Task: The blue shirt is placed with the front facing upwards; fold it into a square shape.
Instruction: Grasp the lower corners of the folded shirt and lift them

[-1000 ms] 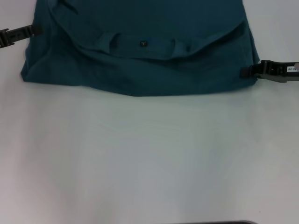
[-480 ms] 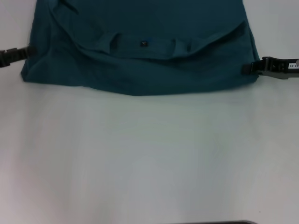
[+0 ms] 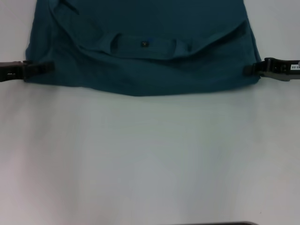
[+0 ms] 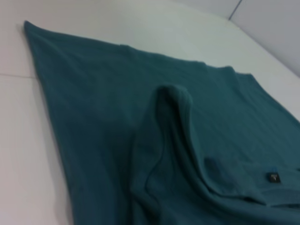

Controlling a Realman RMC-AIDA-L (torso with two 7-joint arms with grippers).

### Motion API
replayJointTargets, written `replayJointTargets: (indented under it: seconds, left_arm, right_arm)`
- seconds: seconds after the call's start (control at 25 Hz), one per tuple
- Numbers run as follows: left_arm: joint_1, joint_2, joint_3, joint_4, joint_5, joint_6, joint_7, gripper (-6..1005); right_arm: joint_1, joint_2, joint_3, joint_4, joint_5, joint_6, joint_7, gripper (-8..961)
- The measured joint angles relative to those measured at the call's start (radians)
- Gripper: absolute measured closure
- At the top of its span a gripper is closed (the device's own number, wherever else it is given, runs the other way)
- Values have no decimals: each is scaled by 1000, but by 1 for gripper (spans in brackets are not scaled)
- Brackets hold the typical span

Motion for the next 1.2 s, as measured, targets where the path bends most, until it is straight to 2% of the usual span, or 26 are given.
replayJointTargets:
  seconds: [0.68,1.2]
  left_arm:
    - [-18,0,65,38,26,-143,2,188]
    - [-19,6,149,42,27,-122,-10,188]
  right_arm:
    - [-2,5,7,1,0,0,4,908]
    - [-3,5,7,1,0,3,7,908]
